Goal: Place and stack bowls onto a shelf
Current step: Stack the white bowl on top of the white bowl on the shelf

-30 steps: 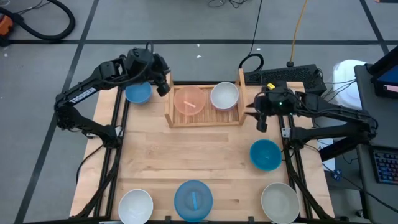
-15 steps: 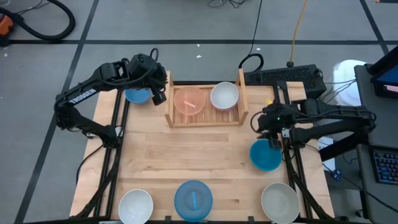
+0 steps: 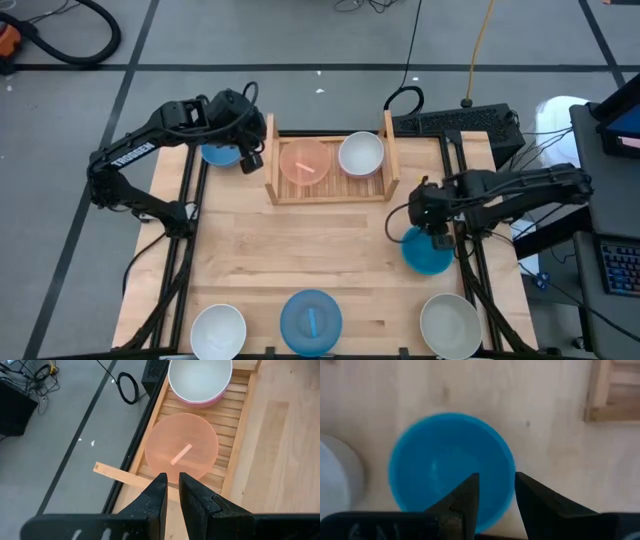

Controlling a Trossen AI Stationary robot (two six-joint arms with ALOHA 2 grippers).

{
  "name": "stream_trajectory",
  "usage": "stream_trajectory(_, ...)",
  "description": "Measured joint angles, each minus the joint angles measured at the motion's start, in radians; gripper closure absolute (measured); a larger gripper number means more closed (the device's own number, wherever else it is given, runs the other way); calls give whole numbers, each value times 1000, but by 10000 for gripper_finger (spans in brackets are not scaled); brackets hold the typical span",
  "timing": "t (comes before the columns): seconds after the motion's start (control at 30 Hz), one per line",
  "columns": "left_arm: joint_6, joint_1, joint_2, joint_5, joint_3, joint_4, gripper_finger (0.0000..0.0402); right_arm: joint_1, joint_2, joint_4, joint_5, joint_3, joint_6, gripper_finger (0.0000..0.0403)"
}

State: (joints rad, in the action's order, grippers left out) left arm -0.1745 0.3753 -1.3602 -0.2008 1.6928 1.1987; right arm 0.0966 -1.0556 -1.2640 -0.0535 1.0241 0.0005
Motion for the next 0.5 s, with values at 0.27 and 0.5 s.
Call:
stream_trajectory(0.27,29,-8,0,118,0,215,348,20,-69,38,0,0,-60,287)
stream_trajectory(0.5,78,-101,10,222,-6,361,348,24,-89,102,1,0,-66,287)
